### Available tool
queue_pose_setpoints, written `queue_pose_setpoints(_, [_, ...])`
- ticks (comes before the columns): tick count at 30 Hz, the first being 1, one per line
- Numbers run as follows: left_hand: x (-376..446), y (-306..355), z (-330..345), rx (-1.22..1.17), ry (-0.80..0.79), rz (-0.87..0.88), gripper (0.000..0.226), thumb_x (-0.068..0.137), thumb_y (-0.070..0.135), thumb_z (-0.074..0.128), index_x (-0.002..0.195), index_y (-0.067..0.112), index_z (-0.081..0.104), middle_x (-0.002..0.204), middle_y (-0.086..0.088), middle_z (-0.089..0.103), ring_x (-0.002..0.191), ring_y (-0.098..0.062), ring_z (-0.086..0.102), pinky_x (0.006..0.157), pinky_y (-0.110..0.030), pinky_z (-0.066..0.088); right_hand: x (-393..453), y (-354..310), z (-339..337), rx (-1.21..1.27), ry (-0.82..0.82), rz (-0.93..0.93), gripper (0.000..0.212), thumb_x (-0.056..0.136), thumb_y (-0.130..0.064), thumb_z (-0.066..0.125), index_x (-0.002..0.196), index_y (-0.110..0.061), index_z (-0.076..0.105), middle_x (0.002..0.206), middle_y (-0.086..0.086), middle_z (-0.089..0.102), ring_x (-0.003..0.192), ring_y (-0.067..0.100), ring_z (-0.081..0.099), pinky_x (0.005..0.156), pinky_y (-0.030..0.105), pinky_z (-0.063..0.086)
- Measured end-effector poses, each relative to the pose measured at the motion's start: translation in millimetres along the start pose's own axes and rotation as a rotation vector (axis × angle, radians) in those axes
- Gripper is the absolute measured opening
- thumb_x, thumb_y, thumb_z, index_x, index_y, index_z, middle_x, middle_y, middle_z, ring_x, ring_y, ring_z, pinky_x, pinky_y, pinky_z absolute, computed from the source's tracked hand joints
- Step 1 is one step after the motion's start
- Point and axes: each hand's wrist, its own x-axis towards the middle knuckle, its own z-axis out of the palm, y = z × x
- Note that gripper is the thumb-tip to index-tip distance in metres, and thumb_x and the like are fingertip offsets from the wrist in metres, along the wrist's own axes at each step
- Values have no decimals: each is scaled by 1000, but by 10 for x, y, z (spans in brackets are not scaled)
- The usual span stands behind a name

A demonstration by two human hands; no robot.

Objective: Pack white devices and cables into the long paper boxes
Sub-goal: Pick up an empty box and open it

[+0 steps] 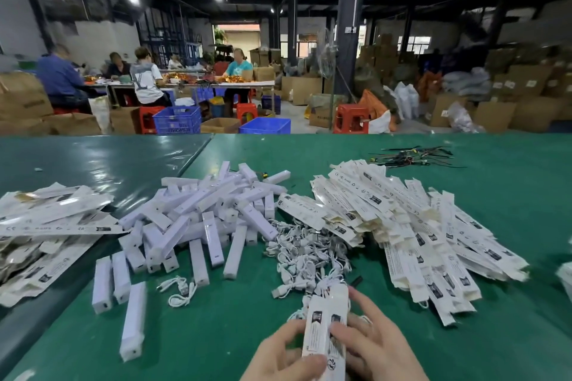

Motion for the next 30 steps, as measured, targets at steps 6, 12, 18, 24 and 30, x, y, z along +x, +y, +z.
queue_pose_setpoints(6, [26,-41,78,123,51,86,69,78,18,59,139,36,34,108,-14,71,97,-32,66,90,-34,48,-64,1,16,-38,91,-132,62,78,14,67,127,-19,53,96,22,74,89,42,70,90,49,55])
queue_pose_setpoints(12, [-2,121,104,132,-50,262,56,98,27,49,144,38,19,134,42,42,127,12,43,99,-9,37,-84,-134,-5,58,-11,-105,60,73,2,63,129,-18,56,101,26,72,89,34,72,68,29,59])
queue_pose_setpoints(18, [-53,36,102,-136,-101,147,70,85,14,62,145,29,29,121,-28,63,105,-35,64,87,-33,50,-120,-84,46,127,-56,-90,52,74,-12,65,125,-24,66,96,35,66,91,51,62,72,36,59])
queue_pose_setpoints(24, [-55,36,133,-80,-48,109,68,82,16,69,142,28,38,112,-27,67,95,-29,68,81,-27,50,-99,-69,15,4,-24,-119,61,65,-10,71,123,-18,54,99,24,73,93,38,71,77,35,60])
queue_pose_setpoints(30, [-86,85,102,-13,-53,75,63,81,23,71,137,24,43,112,-29,67,95,-28,67,85,-29,49,-98,-60,-1,-124,-7,-99,31,61,-19,77,92,-15,78,93,22,74,90,40,69,88,48,54])
